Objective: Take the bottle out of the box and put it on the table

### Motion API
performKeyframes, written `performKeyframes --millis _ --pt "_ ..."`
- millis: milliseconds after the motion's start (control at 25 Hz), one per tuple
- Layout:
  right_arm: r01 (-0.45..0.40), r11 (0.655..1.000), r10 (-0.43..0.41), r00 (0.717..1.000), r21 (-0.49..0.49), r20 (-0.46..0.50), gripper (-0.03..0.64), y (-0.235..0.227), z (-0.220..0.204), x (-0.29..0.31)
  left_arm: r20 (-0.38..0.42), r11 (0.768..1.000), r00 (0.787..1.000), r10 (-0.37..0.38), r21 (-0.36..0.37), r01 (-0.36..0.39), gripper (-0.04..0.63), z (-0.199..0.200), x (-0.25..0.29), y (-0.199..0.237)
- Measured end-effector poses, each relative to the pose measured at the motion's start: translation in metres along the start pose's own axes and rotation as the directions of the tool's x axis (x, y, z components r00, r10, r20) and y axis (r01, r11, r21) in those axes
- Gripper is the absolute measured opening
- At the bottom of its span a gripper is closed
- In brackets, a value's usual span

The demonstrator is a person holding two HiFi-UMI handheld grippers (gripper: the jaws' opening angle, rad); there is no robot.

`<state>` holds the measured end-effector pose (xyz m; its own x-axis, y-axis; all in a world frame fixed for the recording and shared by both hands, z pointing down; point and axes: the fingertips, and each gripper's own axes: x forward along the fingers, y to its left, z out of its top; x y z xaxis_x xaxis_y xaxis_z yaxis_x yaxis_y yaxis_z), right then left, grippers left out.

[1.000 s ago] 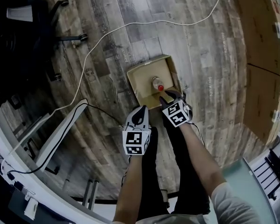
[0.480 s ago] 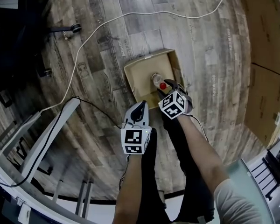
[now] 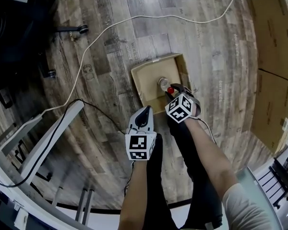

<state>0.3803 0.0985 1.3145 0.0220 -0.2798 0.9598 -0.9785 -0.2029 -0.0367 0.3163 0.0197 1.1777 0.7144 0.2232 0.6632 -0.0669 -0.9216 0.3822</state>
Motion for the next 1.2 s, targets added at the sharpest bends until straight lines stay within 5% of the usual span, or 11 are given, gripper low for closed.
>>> performKeyframes --millis 1200 --pt "-0.040 0.980 0.056 0.995 -0.196 0.077 0.179 0.009 0.113 -0.320 0.071 0.995 0.997 -0.028 0.097 0.021 0.012 0.188 -0.176 -0.084"
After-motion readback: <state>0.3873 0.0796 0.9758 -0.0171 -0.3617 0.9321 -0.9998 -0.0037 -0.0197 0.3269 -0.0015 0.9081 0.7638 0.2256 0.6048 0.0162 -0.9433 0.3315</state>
